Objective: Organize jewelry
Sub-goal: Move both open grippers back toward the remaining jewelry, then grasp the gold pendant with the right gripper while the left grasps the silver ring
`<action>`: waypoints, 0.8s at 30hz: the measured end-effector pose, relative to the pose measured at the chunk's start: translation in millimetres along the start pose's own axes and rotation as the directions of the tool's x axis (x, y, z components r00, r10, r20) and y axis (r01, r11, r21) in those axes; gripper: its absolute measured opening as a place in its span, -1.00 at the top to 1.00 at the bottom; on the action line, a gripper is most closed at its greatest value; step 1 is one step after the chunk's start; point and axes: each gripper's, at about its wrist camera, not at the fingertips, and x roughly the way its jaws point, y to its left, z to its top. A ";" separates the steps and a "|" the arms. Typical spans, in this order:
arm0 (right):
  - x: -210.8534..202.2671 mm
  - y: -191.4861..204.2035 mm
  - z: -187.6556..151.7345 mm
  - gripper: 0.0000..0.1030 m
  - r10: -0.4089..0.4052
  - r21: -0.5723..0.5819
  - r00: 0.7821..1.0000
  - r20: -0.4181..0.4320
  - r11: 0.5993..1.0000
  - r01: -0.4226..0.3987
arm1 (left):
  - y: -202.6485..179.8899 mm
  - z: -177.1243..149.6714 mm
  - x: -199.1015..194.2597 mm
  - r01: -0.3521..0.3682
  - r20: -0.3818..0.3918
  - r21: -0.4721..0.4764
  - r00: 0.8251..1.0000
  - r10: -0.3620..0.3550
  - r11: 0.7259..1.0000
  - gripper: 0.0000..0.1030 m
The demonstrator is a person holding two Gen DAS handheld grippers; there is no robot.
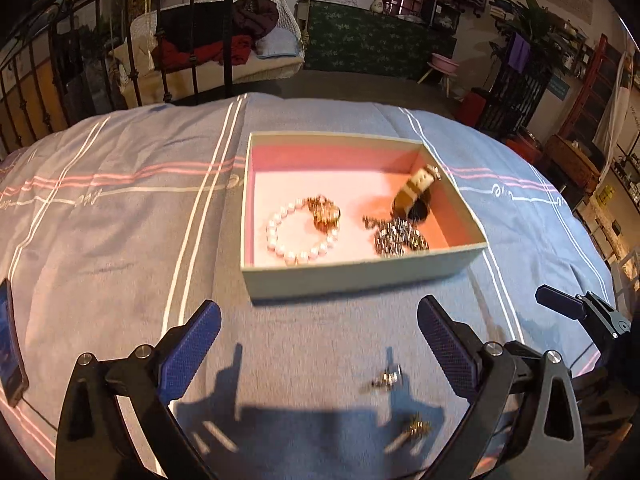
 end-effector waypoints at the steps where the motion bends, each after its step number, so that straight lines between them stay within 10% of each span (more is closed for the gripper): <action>1: -1.7 -1.8 -11.5 -0.82 0.008 0.018 1.000 -0.015 1.000 -0.008 | 0.0 -11.7 -0.4 0.005 -0.011 -0.001 1.000 -0.005 1.000 -0.87; 8: -2.0 5.4 -50.8 -0.82 -0.061 -0.009 0.995 -0.076 0.998 0.060 | 6.2 -58.5 5.0 -0.022 -0.079 -0.027 0.997 0.020 0.999 -0.86; 24: 12.3 24.6 -43.3 -0.73 -0.022 -0.101 0.995 -0.102 0.995 0.011 | -4.8 -43.4 21.9 -0.005 -0.087 0.068 0.996 0.011 0.998 -0.85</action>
